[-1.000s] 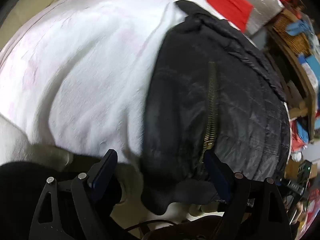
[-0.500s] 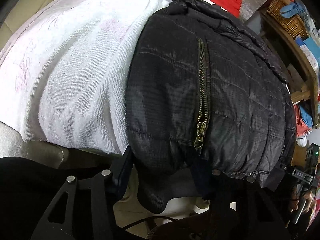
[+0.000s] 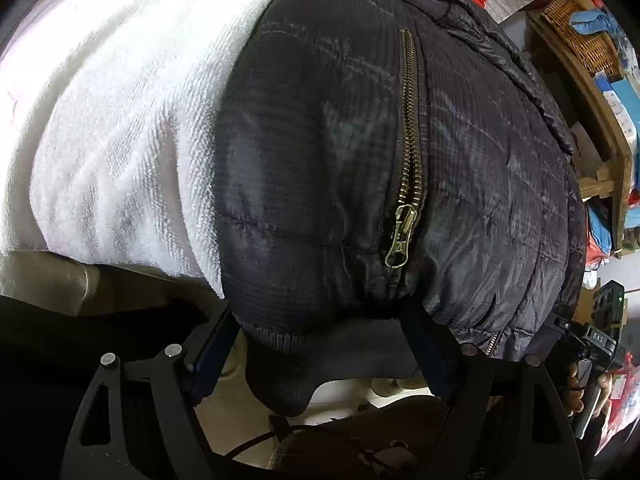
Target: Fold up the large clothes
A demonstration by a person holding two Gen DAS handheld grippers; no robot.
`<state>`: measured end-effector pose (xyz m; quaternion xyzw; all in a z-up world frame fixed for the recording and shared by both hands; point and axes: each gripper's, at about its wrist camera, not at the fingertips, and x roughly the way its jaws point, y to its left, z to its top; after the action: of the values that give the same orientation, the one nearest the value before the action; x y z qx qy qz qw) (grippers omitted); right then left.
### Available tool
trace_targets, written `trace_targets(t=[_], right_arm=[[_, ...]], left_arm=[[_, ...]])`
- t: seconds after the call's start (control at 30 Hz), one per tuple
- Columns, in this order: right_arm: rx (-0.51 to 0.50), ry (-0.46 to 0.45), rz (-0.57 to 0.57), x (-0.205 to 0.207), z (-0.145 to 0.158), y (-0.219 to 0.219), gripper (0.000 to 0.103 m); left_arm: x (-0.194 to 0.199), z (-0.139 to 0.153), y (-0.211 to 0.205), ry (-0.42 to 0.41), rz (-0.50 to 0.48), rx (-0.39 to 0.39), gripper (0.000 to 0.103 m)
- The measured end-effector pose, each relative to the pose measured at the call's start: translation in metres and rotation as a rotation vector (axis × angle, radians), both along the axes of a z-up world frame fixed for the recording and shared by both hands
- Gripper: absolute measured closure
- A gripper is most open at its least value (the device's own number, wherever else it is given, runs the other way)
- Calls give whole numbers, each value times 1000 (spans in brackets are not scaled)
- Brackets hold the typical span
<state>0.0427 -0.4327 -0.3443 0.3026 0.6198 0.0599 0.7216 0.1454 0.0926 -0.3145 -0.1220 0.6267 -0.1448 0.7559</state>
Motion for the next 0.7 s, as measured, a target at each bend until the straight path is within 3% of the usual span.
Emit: trace_targets(t=[0.13, 0.23, 0.27, 0.3, 0.33, 0.4, 0.57, 0.7], right_arm=[[12, 43, 60, 4, -18, 3, 25], [24, 17, 136, -1, -16, 12, 27], [6, -13, 159, -3, -10, 14, 35], [-12, -31, 177, -5, -6, 16, 56], [-43, -43, 193, -7, -2, 18, 68], [-107, -36, 215, -10, 2, 17, 81], [-132, -106, 241, -27, 30, 23, 88], [-98, -228, 268, -35, 70, 15, 89]], left_arm=[[0, -5, -7, -7, -1, -13, 23], [-5, -4, -11, -24, -24, -4, 33], [-6, -2, -13, -31, -33, 2, 38], [-8, -1, -15, -37, -44, 7, 43], [-10, 0, -19, -42, -51, 10, 45], [-13, 4, -23, -53, -65, 11, 55], [-24, 18, -27, -80, -93, -8, 70], [-30, 25, -20, -68, -76, -71, 71]])
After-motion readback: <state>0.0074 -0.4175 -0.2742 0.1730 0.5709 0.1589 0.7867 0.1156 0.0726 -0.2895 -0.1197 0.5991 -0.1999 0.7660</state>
